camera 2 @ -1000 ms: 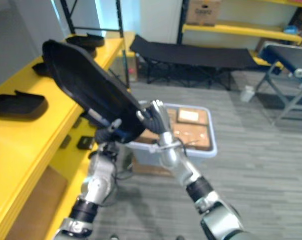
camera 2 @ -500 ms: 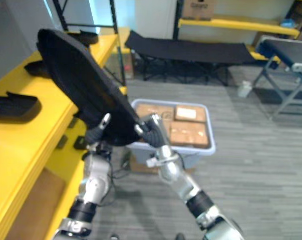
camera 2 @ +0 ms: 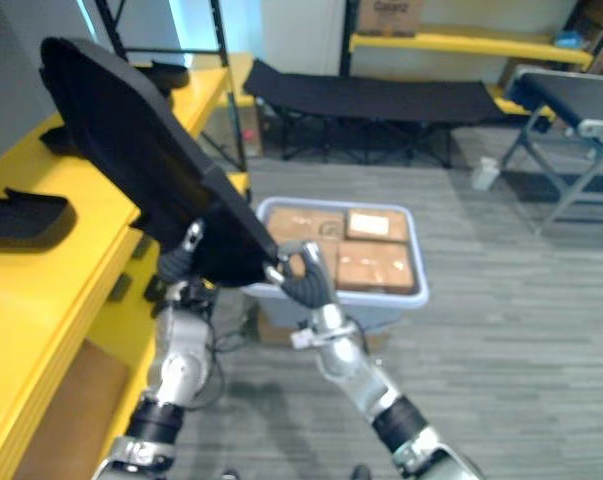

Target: Walk over and take plastic housings, then place them on the shelf

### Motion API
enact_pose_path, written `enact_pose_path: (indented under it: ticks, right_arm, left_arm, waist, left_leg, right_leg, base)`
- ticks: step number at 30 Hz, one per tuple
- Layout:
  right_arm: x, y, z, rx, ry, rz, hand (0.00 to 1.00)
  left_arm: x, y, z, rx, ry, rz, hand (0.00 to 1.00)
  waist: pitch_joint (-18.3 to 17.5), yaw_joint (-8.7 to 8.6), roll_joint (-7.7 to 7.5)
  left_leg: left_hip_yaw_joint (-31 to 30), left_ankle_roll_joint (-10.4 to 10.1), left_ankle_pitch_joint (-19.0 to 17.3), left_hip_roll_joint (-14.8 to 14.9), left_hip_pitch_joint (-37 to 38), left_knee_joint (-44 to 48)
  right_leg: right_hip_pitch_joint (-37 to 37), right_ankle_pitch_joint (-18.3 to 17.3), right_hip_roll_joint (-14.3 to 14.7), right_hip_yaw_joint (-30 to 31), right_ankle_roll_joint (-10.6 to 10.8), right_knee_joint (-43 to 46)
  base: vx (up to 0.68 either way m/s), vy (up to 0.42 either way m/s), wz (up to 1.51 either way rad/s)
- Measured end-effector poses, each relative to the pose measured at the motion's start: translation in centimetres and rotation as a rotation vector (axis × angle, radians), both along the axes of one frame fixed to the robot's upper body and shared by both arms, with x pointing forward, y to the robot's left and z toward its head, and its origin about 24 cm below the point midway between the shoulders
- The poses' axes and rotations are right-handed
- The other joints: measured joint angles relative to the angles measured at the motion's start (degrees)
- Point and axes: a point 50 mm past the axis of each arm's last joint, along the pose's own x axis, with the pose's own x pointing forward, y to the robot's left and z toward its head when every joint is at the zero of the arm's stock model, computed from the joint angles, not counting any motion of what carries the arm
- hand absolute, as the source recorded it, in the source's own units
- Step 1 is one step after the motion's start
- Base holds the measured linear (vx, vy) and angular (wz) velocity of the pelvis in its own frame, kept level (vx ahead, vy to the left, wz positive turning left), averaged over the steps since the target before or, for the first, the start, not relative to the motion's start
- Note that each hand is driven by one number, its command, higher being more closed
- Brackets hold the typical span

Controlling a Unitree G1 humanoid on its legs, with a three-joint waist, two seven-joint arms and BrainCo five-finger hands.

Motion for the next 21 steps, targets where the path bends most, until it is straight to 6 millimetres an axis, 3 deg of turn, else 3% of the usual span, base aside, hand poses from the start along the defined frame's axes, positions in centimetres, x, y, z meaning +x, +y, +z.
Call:
enact_pose_path:
  ticks: [3, 6, 8, 10, 12, 14, 18, 21]
  right_arm:
    - [-0.1, 0.0, 1.5, 0.047, 0.009, 0.088, 0.00]
    - [-0.2, -0.6, 5.3, 0.092, -0.090, 0.165, 0.00]
    - [-0.2, -1.8, 9.1, 0.158, -0.213, 0.197, 0.00]
    - [-0.3, -3.8, 12.6, 0.243, -0.338, 0.182, 0.00]
    - [-0.7, -6.2, 14.7, 0.321, -0.403, 0.175, 0.00]
    - [-1.5, -9.7, 16.3, 0.393, -0.473, 0.130, 0.00]
    - [-2.5, -15.0, 15.7, 0.472, -0.474, -0.034, 0.00]
    - [-3.5, -18.9, 12.8, 0.514, -0.365, -0.207, 0.00]
  left_arm:
    - [-0.8, 0.5, 1.7, 0.078, -0.068, 0.087, 1.00]
    - [-1.3, 1.2, 1.9, 0.172, -0.062, 0.193, 1.00]
    - [-1.7, 1.8, 1.4, 0.272, -0.027, 0.286, 1.00]
    - [-1.9, 2.5, 1.1, 0.363, 0.008, 0.372, 1.00]
    - [-2.2, 3.8, 0.9, 0.437, 0.044, 0.467, 1.00]
    - [-2.6, 5.7, 0.9, 0.510, 0.078, 0.604, 1.00]
    - [-3.5, 8.5, 0.6, 0.509, 0.136, 0.774, 1.00]
    - [-4.3, 10.1, 0.3, 0.487, 0.162, 0.861, 1.00]
  waist:
    - [-0.21, -0.11, 0.36]
    - [-0.70, -0.21, 1.15]
    - [-0.87, -0.44, 1.27]
    - [-0.98, -0.45, 1.08]
    - [-1.42, -0.63, 0.97]
    - [-1.96, -1.40, 0.86]
    - [-3.42, -2.70, 1.10]
    - [-4.07, -3.18, 1.37]
  left_leg:
    - [0.04, 0.00, 0.00, -0.02, 0.09, -0.04]
    - [0.28, 0.00, 0.00, -0.03, 0.70, -0.20]
    - [0.44, 0.00, 0.00, -0.02, 1.19, -0.28]
    - [1.10, 0.01, 0.02, -0.02, 1.61, -0.52]
    - [2.01, -0.02, 0.03, -0.07, 2.49, -1.19]
    - [3.09, -0.17, 0.29, -0.14, 3.47, -2.28]
    - [4.17, -0.22, 0.42, -0.19, 4.14, -3.44]
    - [5.10, -0.30, 0.54, -0.21, 4.25, -4.14]
  right_leg:
    - [0.06, 0.01, 0.00, 0.00, -0.01, 0.22]
    - [0.22, 0.02, 0.00, 0.09, -0.01, 0.49]
    - [0.43, 0.01, 0.00, 0.28, -0.01, 0.59]
    - [0.19, -0.03, -0.01, 0.87, -0.04, 0.83]
    - [0.12, -0.08, 0.01, 1.71, 0.00, 0.85]
    - [0.01, -0.12, 0.08, 2.49, 0.04, 0.84]
    - [-0.36, -0.14, 0.29, 3.45, 0.18, 0.76]
    - [-1.08, -0.02, 0.56, 4.55, 0.31, 0.75]
  base:
    - [0.00, 0.000, 0.00]
    - [-0.01, 0.012, -0.03]
    - [-0.03, 0.015, -0.04]
    - [-0.03, 0.017, -0.14]
    - [-0.02, 0.019, -0.20]
    - [-0.01, 0.018, -0.20]
    - [0.03, 0.014, -0.15]
    - [0.05, 0.011, -0.13]
